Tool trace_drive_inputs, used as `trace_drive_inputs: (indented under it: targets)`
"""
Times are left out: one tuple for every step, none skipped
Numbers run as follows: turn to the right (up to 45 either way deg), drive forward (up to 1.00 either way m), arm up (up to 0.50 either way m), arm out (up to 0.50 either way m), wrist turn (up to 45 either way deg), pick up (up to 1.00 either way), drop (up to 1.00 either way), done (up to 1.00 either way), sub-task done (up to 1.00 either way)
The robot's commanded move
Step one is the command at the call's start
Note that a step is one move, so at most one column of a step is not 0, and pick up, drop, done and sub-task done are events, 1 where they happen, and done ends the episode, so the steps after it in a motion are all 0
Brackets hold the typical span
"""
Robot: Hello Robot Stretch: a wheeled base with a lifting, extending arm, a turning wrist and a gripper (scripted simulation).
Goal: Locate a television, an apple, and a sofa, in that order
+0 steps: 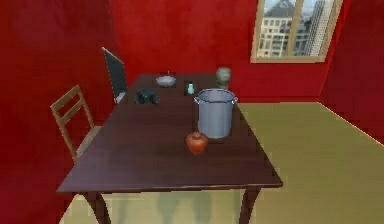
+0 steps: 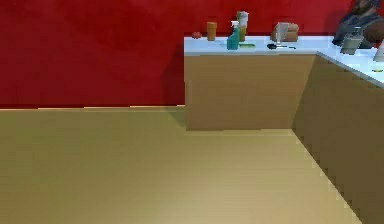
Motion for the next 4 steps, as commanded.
trace_drive_inputs:
  targets:
    - [45.0,0.0,0.0,0.0,0.0,0.0,0.0,0.0,0.0]
    - [45.0,0.0,0.0,0.0,0.0,0.0,0.0,0.0,0.0]
    - [21.0,0.0,0.0,0.0,0.0,0.0,0.0,0.0,0.0]
    - [0.0,0.1,0.0,0.0,0.0,0.0,0.0,0.0,0.0]
